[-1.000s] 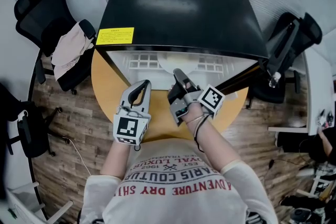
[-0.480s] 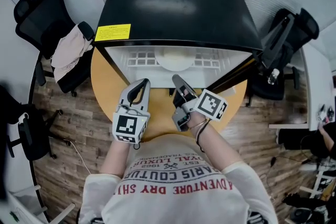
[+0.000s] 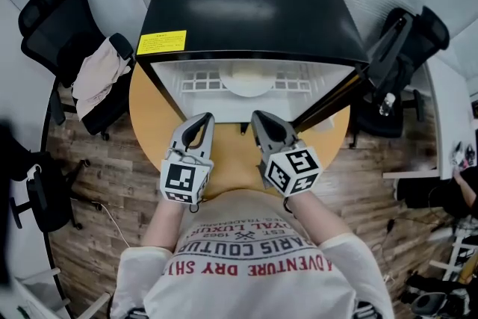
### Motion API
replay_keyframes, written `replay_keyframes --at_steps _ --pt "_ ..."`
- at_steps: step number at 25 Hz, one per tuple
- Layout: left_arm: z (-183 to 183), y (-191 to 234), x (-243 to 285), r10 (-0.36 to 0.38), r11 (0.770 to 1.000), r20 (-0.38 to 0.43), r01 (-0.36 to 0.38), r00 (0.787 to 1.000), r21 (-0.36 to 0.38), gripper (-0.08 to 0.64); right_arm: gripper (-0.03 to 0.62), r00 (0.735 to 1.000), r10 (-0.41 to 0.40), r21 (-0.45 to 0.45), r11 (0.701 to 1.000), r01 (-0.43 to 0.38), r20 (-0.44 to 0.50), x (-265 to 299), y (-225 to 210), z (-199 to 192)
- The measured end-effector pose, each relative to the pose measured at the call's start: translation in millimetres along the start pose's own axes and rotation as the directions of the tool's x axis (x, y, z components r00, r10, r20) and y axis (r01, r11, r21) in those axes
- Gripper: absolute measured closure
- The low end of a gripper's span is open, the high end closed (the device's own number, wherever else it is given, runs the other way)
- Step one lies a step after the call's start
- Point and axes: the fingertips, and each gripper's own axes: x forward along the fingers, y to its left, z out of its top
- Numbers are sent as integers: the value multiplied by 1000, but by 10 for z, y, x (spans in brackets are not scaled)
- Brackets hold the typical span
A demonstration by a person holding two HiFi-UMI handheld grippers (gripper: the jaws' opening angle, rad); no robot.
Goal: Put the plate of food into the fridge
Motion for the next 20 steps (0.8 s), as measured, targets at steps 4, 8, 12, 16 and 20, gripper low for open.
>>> replay_keyframes --at_steps 4,8,12,16,20 --pt "42 27 -31 3 1000 14 -3 1000 7 531 565 999 5 -111 994 0 45 -24 114 66" --pt "75 57 -66 7 1000 23 -7 1000 12 531 565 993 30 -193 981 -8 115 -62 203 175" --pt "66 84 -73 6 1000 24 -7 1000 12 531 565 991 21 -240 971 11 132 -57 197 192" --pt "81 128 -73 9 1000 30 -9 1000 3 531 565 992 18 -232 973 12 127 -27 197 177" --pt "105 147 -72 9 1000 37 -9 999 0 532 565 993 17 -174 985 3 115 3 152 116"
